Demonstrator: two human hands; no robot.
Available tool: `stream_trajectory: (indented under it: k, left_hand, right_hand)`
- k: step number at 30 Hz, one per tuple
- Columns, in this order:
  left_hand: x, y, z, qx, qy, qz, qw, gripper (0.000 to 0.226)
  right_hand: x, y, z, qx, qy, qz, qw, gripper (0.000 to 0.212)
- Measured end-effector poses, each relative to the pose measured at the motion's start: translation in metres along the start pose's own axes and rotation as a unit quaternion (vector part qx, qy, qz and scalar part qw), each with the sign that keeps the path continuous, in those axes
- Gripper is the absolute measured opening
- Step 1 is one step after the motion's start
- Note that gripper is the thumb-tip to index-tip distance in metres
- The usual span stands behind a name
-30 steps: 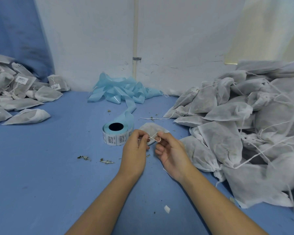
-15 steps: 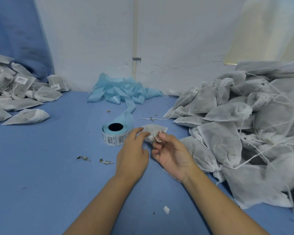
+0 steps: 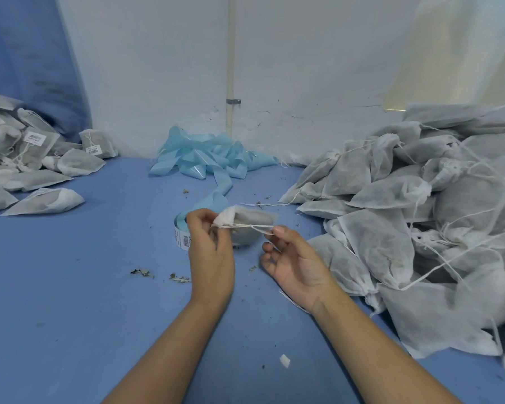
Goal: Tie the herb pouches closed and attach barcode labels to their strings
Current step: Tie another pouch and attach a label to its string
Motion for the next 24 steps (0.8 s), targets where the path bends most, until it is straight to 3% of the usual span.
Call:
stream_trajectory:
  k: [5, 13, 19, 21, 24]
  left_hand:
    - [-0.005, 0.001, -0.004, 0.062, 0.074, 0.058, 0.994, 0.024]
    - [-0.013, -0.001, -0.005, 0.086, 0.154, 0.117, 0.977, 0.016]
    - [-0.011, -0.008, 0.002, -0.002, 0.174, 0.239, 0.955, 0.024]
    - [-0.009, -0.01, 0.004, -0.042, 0.171, 0.242, 0.954, 0.035]
    - [-0.007, -0.012, 0.005, -0.038, 0.173, 0.192, 0.965, 0.046]
  right_hand:
    - [0.002, 0.001, -0.002, 0.054, 0.034, 0.023, 0.998, 0.017]
    - [0.007, 0.0, -0.007, 0.131, 0.093, 0.081, 0.984, 0.007]
    - [0.008, 0.002, -0.009, 0.132, 0.09, 0.026, 0.987, 0.007]
    - [0.008, 0.002, -0.009, 0.136, 0.091, 0.022, 0.986, 0.009]
    - [0.008, 0.001, -0.009, 0.135, 0.098, 0.039, 0.985, 0.01]
Point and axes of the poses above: each hand's wrist, its own z-axis away from the middle knuckle, its own y-axis out of the back of the hand, x = y × z, the point moved 2 cm from there along -z, towards the middle knuckle, and after that the axes turned 14 degrees about -y, right-handed, at the moved point
